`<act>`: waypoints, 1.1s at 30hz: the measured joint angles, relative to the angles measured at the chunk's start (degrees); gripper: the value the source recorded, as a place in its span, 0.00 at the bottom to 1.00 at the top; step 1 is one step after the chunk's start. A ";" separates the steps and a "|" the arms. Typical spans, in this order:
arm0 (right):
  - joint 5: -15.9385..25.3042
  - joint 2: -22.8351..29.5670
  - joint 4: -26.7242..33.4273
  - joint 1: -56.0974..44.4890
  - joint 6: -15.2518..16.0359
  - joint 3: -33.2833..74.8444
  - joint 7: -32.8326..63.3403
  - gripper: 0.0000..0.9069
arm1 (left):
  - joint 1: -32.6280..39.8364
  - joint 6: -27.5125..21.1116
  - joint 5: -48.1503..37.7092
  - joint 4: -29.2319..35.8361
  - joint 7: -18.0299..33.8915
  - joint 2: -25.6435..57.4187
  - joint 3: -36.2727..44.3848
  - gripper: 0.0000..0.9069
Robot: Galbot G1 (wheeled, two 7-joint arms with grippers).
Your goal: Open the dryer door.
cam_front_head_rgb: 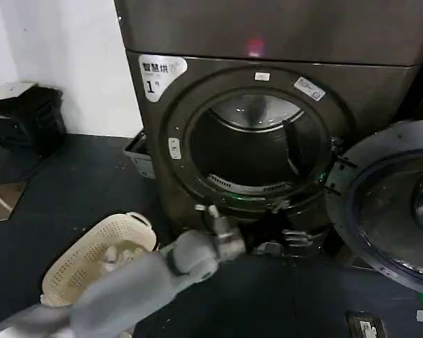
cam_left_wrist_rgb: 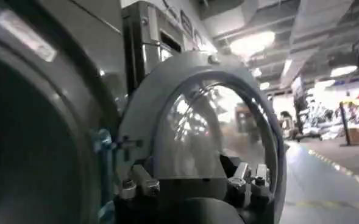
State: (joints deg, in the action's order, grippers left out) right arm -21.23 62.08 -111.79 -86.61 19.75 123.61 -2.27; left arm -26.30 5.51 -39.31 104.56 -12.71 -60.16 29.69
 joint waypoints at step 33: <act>5.38 -0.61 -3.44 2.25 3.54 0.94 0.54 1.00 | -17.07 -9.56 -0.73 17.90 -6.60 47.26 -17.95 1.00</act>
State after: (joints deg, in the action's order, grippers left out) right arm -15.85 61.47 -115.23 -84.36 23.29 124.55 -1.74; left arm -43.38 -4.05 -40.04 122.46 -19.31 -12.90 11.74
